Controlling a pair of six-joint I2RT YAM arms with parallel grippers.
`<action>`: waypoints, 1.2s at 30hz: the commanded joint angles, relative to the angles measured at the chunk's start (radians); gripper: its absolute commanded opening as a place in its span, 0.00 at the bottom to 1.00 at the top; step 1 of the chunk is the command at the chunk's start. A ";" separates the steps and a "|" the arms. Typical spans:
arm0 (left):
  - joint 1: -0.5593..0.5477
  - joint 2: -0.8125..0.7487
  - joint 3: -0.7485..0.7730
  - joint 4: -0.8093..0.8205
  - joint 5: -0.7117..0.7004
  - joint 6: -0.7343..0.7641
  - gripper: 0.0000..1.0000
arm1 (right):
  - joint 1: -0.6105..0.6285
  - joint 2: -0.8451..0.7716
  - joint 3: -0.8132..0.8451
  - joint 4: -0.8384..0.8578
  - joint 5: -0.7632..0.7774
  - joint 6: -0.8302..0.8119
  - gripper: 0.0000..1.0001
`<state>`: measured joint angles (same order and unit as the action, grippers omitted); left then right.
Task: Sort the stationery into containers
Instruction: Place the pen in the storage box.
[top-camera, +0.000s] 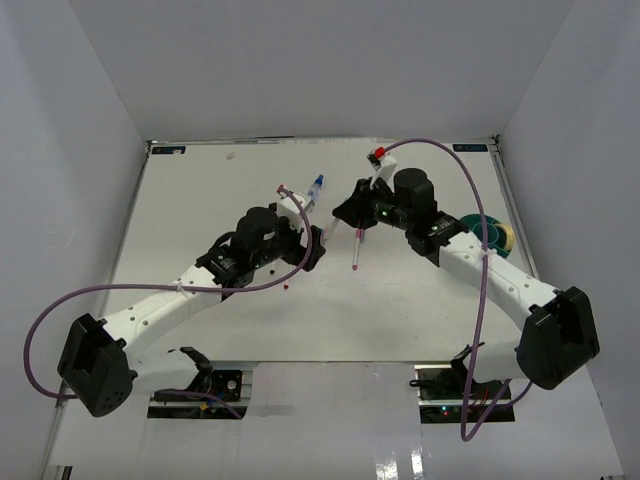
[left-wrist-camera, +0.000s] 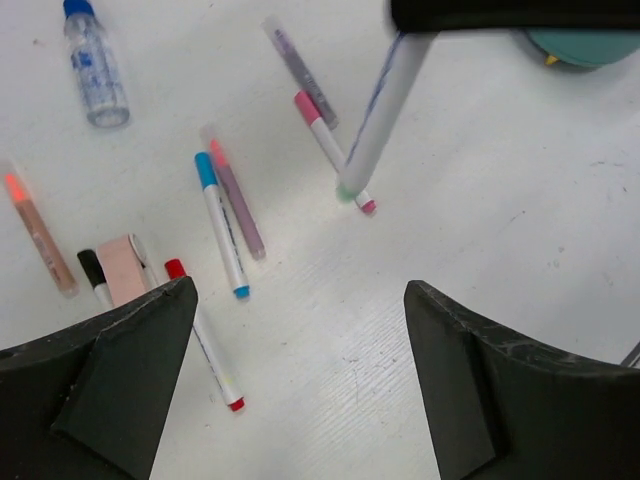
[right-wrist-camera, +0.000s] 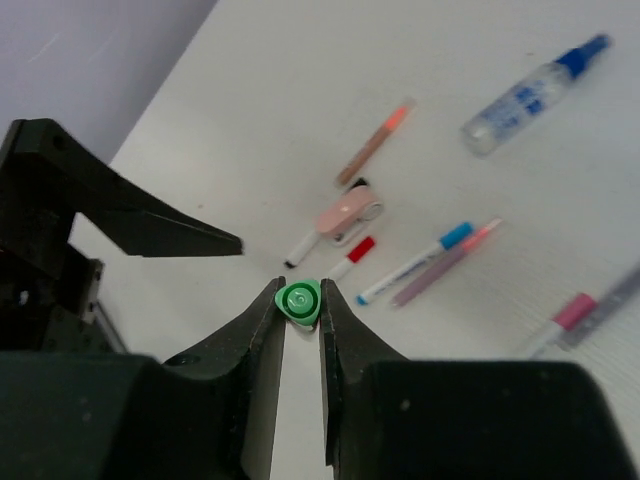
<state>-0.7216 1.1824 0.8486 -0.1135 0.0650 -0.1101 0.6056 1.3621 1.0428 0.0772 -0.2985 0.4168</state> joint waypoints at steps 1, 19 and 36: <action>-0.002 0.017 0.044 -0.057 -0.144 -0.062 0.97 | -0.067 -0.084 -0.021 -0.065 0.232 -0.104 0.08; 0.237 0.102 0.106 -0.226 -0.248 -0.203 0.98 | -0.518 -0.224 -0.133 -0.148 0.691 -0.222 0.08; 0.237 0.111 0.107 -0.238 -0.251 -0.195 0.98 | -0.679 -0.115 -0.148 -0.131 0.559 -0.200 0.09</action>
<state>-0.4820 1.3090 0.9325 -0.3450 -0.1761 -0.2985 -0.0666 1.2346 0.8993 -0.0952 0.2916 0.2089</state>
